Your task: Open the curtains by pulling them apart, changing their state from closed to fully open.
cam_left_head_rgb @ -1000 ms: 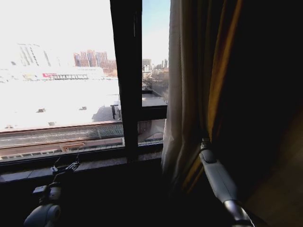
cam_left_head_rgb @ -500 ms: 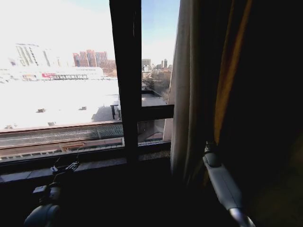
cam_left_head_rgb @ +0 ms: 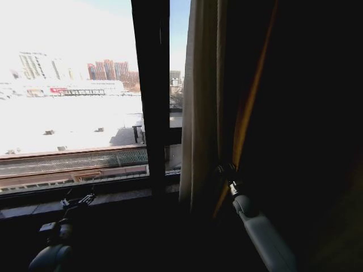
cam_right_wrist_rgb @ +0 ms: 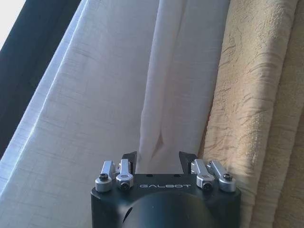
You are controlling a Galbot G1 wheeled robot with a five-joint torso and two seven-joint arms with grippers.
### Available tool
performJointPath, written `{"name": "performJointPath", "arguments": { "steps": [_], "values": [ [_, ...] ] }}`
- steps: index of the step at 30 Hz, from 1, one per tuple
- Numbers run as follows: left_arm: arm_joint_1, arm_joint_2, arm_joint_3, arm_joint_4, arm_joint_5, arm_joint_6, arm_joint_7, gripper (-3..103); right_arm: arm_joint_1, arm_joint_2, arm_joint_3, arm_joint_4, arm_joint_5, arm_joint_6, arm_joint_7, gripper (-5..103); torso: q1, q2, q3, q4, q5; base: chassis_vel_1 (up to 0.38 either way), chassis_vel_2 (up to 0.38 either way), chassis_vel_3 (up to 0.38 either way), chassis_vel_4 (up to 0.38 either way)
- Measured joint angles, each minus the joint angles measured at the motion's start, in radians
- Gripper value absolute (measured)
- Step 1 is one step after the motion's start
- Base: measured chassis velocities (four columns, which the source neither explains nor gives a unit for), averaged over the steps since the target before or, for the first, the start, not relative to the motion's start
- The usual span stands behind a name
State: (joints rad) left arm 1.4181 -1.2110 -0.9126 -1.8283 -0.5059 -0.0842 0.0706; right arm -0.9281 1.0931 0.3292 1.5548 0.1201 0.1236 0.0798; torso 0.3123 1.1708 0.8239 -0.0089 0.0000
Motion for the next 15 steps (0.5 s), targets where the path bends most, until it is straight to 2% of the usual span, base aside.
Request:
{"name": "performJointPath", "arguments": {
  "steps": [1,3,6,10,12,14,15],
  "values": [
    [0.000,0.000,0.000,0.000,0.000,0.000,0.000,100,0.000,0.000,0.000,0.000,0.000,0.000,0.000,51,0.000,0.000,0.000,0.0000,0.0000,0.000,0.000,0.000,0.000],
    [0.000,0.000,0.000,0.000,0.000,0.000,0.000,100,-0.026,-0.013,-0.013,0.024,0.009,0.000,0.000,62,0.000,0.000,0.000,0.0002,-0.0001,0.000,0.000,0.000,0.000],
    [0.000,0.000,0.000,0.000,0.000,0.000,0.000,100,-0.054,-0.024,-0.024,0.060,0.017,-0.002,0.005,68,0.000,0.000,0.000,0.0000,-0.0001,0.000,0.000,0.000,0.000],
    [0.000,0.000,0.000,0.000,0.000,0.000,0.000,100,-0.100,-0.025,-0.044,0.136,0.036,-0.021,0.036,90,0.000,0.000,0.000,0.0001,-0.0001,0.000,0.000,0.000,0.000],
    [0.000,0.000,0.000,0.000,0.000,0.000,0.000,100,-0.107,-0.023,-0.049,0.150,0.042,-0.024,0.042,90,0.000,0.000,0.000,0.0001,0.0000,0.000,0.000,0.000,0.000],
    [0.000,0.000,0.000,0.000,0.000,0.000,0.000,100,-0.121,-0.025,-0.055,0.173,0.070,-0.032,0.044,98,0.000,0.000,0.000,0.0003,-0.0001,0.000,0.000,0.000,0.000],
    [0.000,0.000,0.000,0.000,0.000,0.000,0.000,100,-0.121,-0.025,-0.055,0.173,0.070,-0.032,0.044,98,0.000,0.000,0.000,0.0003,-0.0001,0.000,0.000,0.000,0.000]
  ]
}}
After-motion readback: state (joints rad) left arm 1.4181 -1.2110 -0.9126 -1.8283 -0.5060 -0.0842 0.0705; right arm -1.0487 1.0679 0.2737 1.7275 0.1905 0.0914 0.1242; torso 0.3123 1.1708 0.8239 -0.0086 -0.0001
